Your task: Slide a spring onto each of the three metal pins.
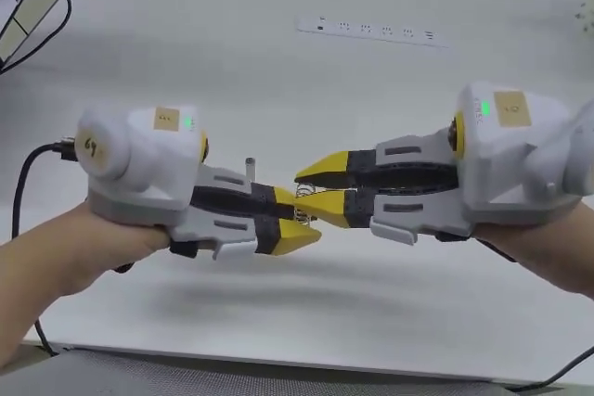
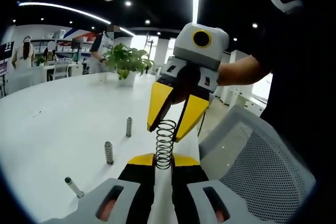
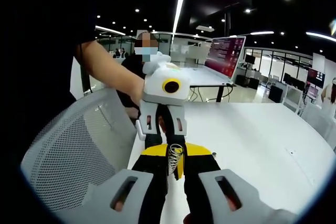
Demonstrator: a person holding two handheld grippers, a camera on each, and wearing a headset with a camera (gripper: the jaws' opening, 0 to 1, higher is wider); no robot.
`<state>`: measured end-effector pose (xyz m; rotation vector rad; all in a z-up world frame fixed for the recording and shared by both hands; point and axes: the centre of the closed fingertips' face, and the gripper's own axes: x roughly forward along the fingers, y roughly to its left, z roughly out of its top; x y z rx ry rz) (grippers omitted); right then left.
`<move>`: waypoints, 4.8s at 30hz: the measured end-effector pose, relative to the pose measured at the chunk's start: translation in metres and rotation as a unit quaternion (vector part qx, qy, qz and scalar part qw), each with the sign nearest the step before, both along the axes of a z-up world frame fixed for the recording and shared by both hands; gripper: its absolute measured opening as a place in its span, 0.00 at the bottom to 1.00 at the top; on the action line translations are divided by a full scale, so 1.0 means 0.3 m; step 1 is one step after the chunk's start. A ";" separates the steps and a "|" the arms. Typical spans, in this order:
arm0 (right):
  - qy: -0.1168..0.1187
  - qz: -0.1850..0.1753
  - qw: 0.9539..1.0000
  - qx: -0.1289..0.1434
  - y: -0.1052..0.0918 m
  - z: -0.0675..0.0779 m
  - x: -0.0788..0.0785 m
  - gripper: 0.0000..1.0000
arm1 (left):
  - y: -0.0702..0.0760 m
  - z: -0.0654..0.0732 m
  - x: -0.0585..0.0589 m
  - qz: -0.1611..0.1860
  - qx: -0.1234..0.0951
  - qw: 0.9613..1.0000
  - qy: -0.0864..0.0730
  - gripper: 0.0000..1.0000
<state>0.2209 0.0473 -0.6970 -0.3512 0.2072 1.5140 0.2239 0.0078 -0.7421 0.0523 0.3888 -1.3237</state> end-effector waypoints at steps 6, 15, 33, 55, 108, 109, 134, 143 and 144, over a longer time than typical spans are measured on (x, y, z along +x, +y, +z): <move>-0.001 -0.001 1.000 -0.003 0.001 0.000 0.002 0.07 | 0.000 0.000 0.002 0.002 0.000 1.000 0.002 0.04; -0.008 -0.010 1.000 -0.006 0.001 0.001 0.012 0.08 | 0.027 0.001 0.015 0.014 0.001 1.000 -0.001 0.06; -0.019 -0.017 1.000 -0.006 0.003 0.021 0.040 0.07 | 0.065 -0.021 0.033 0.034 0.026 0.999 -0.010 0.24; -0.020 -0.026 0.999 -0.014 -0.014 0.007 0.063 0.07 | 0.195 -0.049 0.068 0.096 0.040 0.995 0.000 0.56; -0.022 -0.023 0.999 -0.027 0.002 -0.014 0.064 0.08 | 0.427 -0.064 0.058 0.197 0.024 0.980 0.010 0.92; -0.023 -0.023 0.999 -0.027 0.003 -0.013 0.066 0.08 | 0.428 -0.066 0.057 0.196 0.026 0.980 0.007 0.93; -0.036 -0.037 0.998 -0.032 0.054 0.000 0.176 0.08 | 0.440 -0.053 0.088 0.202 0.021 0.979 -0.033 0.98; -0.047 -0.031 0.998 -0.035 0.119 0.002 0.234 0.08 | 0.443 -0.061 0.083 0.204 0.021 0.978 -0.027 0.98; -0.048 -0.031 0.998 -0.035 0.128 0.003 0.243 0.08 | 0.440 -0.061 0.084 0.204 0.021 0.978 -0.027 0.98</move>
